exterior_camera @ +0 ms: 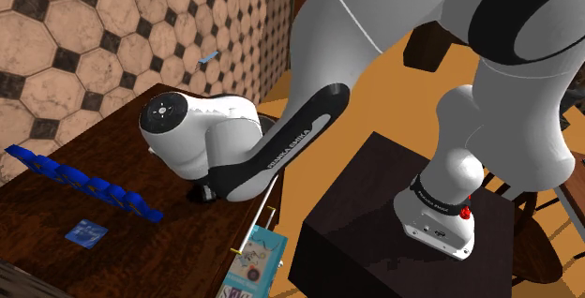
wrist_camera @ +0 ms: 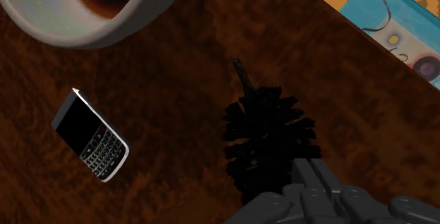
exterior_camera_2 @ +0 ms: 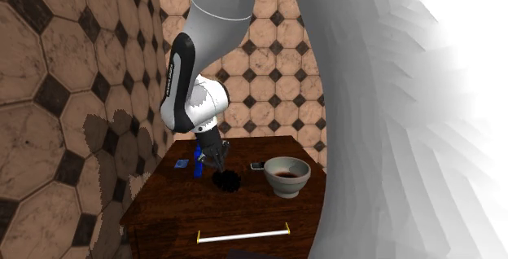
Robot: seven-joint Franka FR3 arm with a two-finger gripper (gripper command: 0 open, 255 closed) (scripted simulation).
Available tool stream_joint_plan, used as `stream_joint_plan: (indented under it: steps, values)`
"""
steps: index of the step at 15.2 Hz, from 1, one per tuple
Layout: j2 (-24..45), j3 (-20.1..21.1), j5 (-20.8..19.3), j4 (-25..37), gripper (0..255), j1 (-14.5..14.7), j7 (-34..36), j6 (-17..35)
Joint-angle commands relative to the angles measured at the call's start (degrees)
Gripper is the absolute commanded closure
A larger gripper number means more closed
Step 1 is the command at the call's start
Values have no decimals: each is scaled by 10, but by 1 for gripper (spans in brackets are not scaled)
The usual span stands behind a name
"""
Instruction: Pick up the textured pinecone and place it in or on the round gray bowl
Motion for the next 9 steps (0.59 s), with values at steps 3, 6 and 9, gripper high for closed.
stream_joint_plan:
  steps: [3, 6, 9]
  values:
    - [-4, 0, 1, 0, 0, 0, -2, -5]
    - [-66, 106, 169, -151, 0, -180, -264, 224]
    - [-53, 233, 281, -177, 0, -326, -423, 285]
